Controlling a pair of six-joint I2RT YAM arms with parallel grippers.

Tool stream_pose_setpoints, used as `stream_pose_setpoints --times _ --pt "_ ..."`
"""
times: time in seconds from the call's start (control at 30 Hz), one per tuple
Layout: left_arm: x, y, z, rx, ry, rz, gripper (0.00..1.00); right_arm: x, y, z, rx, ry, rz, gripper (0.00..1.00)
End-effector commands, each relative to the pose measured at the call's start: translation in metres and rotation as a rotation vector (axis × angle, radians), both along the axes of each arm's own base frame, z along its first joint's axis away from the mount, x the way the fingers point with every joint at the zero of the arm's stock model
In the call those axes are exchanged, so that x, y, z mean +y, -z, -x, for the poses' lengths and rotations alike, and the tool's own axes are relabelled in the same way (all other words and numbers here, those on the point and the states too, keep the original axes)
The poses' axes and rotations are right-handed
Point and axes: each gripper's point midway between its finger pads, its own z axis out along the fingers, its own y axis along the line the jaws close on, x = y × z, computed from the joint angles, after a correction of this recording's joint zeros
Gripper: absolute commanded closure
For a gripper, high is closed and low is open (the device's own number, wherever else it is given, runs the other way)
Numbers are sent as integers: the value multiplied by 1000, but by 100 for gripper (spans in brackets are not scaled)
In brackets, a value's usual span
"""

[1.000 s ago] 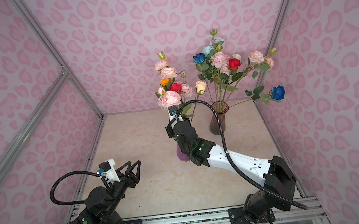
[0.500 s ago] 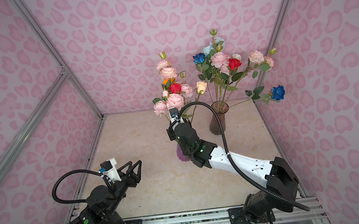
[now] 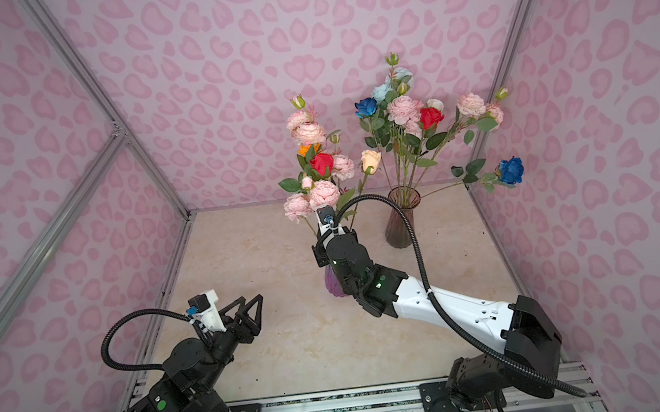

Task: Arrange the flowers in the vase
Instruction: 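Lower the pink rose stem into the blue-purple vase with right gripper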

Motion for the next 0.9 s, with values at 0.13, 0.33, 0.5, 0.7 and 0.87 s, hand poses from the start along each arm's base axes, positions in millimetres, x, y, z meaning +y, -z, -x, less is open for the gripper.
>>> stream_pose_setpoints --times 0.13,0.33,0.5,0.7,0.87 --pt "-4 -7 -3 -13 6 25 30 -2 -1 -1 -10 14 -12 85" --pt "-4 -7 -2 -9 5 28 30 1 -2 -8 9 -3 -44 75" --pt "-2 -6 -1 -10 5 28 31 5 -6 -11 31 -61 -88 73" --pt "-2 -6 1 -20 10 26 31 1 -10 -4 69 -140 -163 72" --pt "-2 -5 1 -22 15 18 31 -9 -16 5 86 -159 -180 71"
